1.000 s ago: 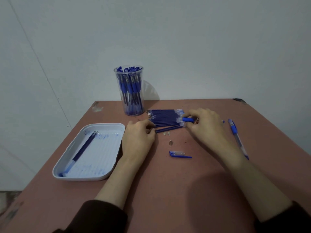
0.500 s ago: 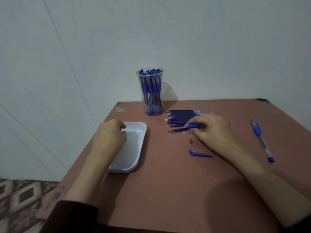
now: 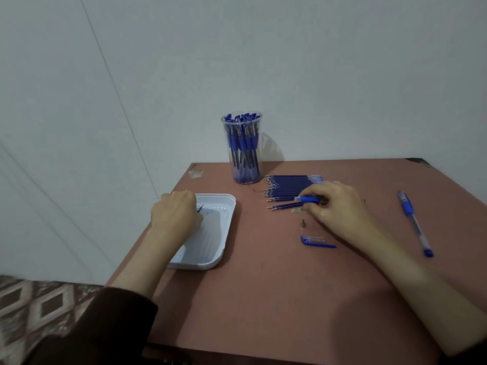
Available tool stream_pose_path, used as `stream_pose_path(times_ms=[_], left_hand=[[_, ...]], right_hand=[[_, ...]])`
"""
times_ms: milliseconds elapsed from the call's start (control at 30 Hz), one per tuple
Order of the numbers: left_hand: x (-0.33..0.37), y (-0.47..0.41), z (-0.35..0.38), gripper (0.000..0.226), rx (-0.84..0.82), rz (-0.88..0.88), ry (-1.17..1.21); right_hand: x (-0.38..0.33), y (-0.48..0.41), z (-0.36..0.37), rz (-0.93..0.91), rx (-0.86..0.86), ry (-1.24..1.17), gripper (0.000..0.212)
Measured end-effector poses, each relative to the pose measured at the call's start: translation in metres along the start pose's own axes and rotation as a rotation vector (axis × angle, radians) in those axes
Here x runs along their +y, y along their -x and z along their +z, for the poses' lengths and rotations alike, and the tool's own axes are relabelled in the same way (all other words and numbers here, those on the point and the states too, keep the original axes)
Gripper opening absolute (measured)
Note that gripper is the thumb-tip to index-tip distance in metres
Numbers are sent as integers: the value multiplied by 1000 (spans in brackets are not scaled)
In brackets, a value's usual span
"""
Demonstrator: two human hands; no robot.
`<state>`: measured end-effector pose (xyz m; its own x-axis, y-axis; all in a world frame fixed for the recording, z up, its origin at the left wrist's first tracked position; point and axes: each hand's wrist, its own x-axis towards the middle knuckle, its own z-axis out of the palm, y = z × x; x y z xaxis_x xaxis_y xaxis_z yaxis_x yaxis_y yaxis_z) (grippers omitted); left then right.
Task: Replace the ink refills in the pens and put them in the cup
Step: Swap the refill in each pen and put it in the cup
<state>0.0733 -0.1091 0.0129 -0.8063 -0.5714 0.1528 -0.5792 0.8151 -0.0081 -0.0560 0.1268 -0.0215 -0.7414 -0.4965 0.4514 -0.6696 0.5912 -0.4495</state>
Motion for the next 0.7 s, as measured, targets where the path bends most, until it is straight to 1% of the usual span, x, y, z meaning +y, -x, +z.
stream_pose_path(times_ms=[33, 67, 100, 133, 200, 267, 333, 433, 467, 533, 700], left_hand=[[1, -1, -4, 24, 47, -3, 67], [4, -2, -8, 25, 102, 1, 191], [8, -3, -14, 26, 137, 12, 365], [14, -3, -19, 25, 155, 35, 587], [34, 1, -26, 15, 103, 77, 1095], [59, 4, -24, 8, -9, 81, 1505], [81, 3, -14, 19, -56, 53, 1765], [98, 0, 0, 30, -76, -32, 2166], [101, -2, 4, 32, -67, -69, 2260], [103, -4, 10, 30, -25, -115, 2352], [103, -8, 16, 25, 68, -177, 2386]], right_hand=[[0, 0, 0, -2, 5, -7, 20], [-1, 0, 0, -4, 12, -13, 20], [-1, 0, -1, -4, 22, -17, 21], [-2, 0, -1, 0, 29, -23, 21], [-3, 1, -1, 7, 48, -46, 18], [-2, 1, -2, 21, 56, -84, 16], [-1, 1, -2, 48, 49, -110, 16], [0, 0, -3, 66, 28, -94, 16], [0, 0, -3, 66, 21, -92, 16], [0, 0, -3, 64, 5, -97, 16], [-1, 0, -4, 39, 11, -89, 15]])
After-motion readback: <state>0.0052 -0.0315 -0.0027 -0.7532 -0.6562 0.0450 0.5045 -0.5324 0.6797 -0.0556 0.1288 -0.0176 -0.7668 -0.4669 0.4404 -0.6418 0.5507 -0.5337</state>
